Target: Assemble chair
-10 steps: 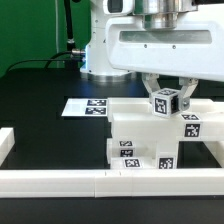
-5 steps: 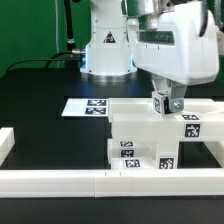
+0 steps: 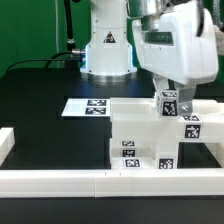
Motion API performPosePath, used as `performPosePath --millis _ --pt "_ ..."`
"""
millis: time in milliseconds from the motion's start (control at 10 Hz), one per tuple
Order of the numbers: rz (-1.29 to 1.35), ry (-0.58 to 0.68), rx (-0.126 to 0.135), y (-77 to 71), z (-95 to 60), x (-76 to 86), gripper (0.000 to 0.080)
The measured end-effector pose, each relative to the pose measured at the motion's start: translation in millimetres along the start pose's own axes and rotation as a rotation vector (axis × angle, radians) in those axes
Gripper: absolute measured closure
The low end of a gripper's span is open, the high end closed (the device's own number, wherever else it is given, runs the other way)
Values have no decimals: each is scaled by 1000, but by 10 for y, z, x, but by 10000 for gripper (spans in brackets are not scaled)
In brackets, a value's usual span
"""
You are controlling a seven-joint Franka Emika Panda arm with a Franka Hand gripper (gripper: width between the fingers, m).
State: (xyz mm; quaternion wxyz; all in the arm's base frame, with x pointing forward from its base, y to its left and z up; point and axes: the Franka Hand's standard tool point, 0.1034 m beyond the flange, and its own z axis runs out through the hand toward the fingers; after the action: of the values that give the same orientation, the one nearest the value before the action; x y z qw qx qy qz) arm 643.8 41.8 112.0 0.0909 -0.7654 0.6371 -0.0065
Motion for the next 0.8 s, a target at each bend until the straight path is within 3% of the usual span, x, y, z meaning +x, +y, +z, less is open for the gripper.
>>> performPosePath --millis 300,500,800 --pt "-289 -1 -11 16 8 0 152" --pt "-577 4 -71 50 25 -6 151" --pt "-919 -6 -113 -2 -26 10 151"
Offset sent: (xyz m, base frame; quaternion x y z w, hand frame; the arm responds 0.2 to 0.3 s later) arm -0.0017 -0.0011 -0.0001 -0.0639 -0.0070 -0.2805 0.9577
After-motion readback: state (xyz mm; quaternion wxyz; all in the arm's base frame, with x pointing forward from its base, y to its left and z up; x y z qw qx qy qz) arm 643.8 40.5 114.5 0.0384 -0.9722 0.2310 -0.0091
